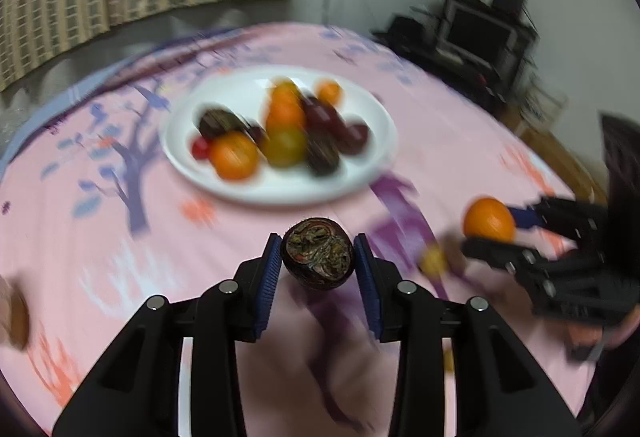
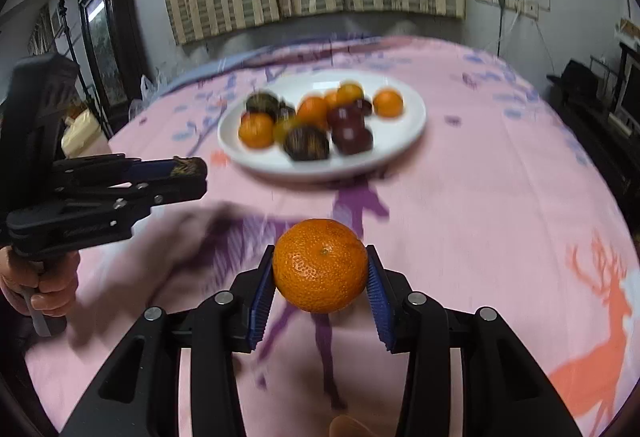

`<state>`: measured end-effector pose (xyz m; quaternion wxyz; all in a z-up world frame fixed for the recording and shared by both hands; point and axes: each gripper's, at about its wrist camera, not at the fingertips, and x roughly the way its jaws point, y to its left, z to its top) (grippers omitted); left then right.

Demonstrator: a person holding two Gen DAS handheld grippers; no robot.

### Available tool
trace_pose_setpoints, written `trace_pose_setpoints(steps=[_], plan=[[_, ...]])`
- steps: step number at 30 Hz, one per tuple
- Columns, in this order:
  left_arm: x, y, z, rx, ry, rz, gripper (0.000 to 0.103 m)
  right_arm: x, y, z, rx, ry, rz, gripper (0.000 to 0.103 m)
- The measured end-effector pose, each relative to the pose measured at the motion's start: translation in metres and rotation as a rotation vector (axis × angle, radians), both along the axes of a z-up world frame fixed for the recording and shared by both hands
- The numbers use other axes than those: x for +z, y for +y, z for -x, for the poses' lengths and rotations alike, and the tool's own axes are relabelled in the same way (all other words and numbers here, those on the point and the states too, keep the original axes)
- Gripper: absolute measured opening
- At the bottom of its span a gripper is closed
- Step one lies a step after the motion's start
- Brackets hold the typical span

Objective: Organize fruits
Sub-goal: 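Lower the mangosteen and orange onto the white plate and open both grippers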

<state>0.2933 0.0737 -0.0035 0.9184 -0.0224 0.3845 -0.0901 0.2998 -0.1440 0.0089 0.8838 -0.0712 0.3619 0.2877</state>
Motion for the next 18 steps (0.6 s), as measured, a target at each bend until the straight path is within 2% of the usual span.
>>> trace_pose_setpoints(steps=[4,8,12,14,18], plan=[[0.024,0.022,-0.06,0.073,-0.027,0.051,0.036,0.024,0.021,-0.053,-0.056,-0.047,-0.051,0.043],[0.034,0.03,-0.122,0.125,-0.031,0.031,0.036,0.025,0.037,-0.111,-0.12,-0.068,-0.044,0.043],[0.021,0.034,-0.183,0.17,0.041,-0.025,0.036,0.005,0.051,-0.164,-0.148,0.024,-0.037,0.043],[0.01,0.04,-0.208,0.197,0.089,-0.014,0.036,-0.006,0.056,-0.183,-0.153,0.064,-0.035,0.043],[-0.009,0.045,-0.229,0.204,0.154,-0.018,0.036,-0.021,0.06,-0.198,-0.158,0.106,-0.038,0.044]])
